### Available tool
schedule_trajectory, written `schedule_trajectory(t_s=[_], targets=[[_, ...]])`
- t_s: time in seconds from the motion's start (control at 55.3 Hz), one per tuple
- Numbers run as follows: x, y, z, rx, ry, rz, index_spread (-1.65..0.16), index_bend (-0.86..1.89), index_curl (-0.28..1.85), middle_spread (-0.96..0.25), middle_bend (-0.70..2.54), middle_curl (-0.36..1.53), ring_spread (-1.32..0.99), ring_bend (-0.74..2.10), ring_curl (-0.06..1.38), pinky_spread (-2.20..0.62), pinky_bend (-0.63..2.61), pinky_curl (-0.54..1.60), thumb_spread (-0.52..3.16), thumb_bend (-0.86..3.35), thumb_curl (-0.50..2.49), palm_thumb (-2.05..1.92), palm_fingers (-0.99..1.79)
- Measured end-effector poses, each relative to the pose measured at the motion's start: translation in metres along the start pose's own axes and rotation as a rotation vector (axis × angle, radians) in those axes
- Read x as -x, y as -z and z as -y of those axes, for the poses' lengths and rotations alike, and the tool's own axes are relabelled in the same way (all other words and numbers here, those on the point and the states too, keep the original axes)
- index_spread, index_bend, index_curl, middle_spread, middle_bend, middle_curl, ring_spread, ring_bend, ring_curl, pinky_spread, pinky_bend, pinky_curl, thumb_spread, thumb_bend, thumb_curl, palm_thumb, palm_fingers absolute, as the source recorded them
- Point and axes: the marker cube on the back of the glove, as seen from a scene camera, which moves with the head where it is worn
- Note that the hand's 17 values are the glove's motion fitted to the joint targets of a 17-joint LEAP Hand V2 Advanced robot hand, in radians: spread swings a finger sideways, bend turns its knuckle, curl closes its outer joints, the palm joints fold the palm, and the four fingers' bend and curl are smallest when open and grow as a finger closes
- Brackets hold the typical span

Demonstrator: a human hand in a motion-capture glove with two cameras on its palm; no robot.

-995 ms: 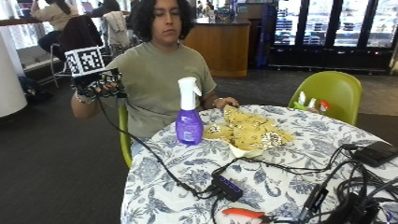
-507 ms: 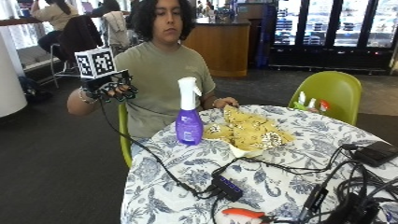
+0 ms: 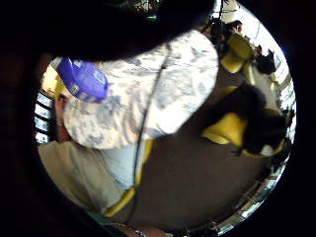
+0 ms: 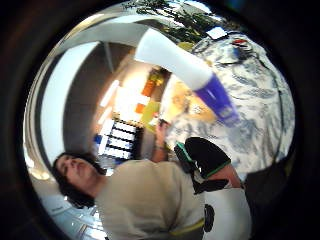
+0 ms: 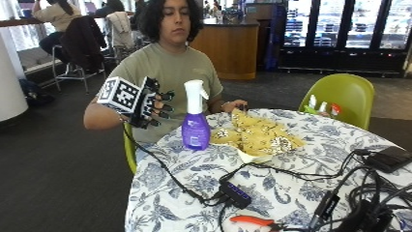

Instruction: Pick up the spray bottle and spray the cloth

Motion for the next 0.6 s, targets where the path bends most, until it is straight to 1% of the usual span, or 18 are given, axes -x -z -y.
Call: schedule_trajectory(t_s=[0.127, 0.181, 0.235, 0.253, 0.29, 0.308, 0.344, 0.38, 0.507, 0.597], targets=[[0.002, -0.023, 0.012, -0.043, -0.064, 0.261, -0.37, 0.09, 0.16, -0.01, 0.24, 0.34, -0.06, 0.50, 0.33, 0.23, 0.39, 0.36, 0.99, 0.00, 0.34, 0.68, 0.34], [0.001, -0.030, 0.021, -0.073, -0.077, 0.332, -0.35, 0.09, 0.15, -0.01, 0.20, 0.33, -0.06, 0.54, 0.34, 0.21, 0.48, 0.37, 1.00, 0.02, 0.36, 0.74, 0.47], [-0.001, -0.036, 0.028, -0.115, -0.074, 0.371, -0.30, 0.09, 0.15, -0.02, 0.25, 0.35, -0.09, 0.63, 0.35, 0.07, 0.55, 0.37, 1.02, 0.04, 0.38, 0.81, 0.85], [-0.001, -0.037, 0.030, -0.125, -0.072, 0.380, -0.30, 0.11, 0.16, -0.04, 0.28, 0.36, -0.10, 0.65, 0.35, 0.00, 0.58, 0.38, 1.02, 0.04, 0.38, 0.82, 1.03], [-0.001, -0.039, 0.034, -0.146, -0.074, 0.403, -0.28, 0.12, 0.18, -0.05, 0.28, 0.37, -0.12, 0.66, 0.36, -0.08, 0.59, 0.38, 1.03, 0.04, 0.39, 0.84, 1.14], [-0.001, -0.040, 0.036, -0.160, -0.076, 0.417, -0.28, 0.19, 0.21, -0.07, 0.34, 0.40, -0.13, 0.68, 0.38, -0.10, 0.63, 0.41, 1.02, 0.06, 0.41, 0.88, 1.31], [0.000, -0.042, 0.039, -0.189, -0.079, 0.445, -0.28, 0.22, 0.24, -0.09, 0.40, 0.44, -0.14, 0.72, 0.42, -0.12, 0.68, 0.45, 1.03, 0.07, 0.42, 0.91, 1.40], [-0.001, -0.043, 0.042, -0.200, -0.083, 0.466, -0.28, 0.34, 0.29, -0.11, 0.48, 0.47, -0.15, 0.77, 0.46, -0.11, 0.73, 0.49, 1.09, 0.10, 0.44, 0.95, 1.49], [0.002, -0.044, 0.039, -0.166, -0.078, 0.490, -0.27, 0.58, 0.40, -0.16, 0.69, 0.59, -0.18, 0.93, 0.55, -0.13, 0.85, 0.59, 1.22, 0.15, 0.48, 1.00, 1.40], [0.004, -0.034, 0.024, -0.116, -0.010, 0.464, -0.27, 0.67, 0.47, -0.18, 0.79, 0.66, -0.19, 1.01, 0.60, -0.13, 0.91, 0.64, 1.30, 0.17, 0.51, 1.01, 1.31]])
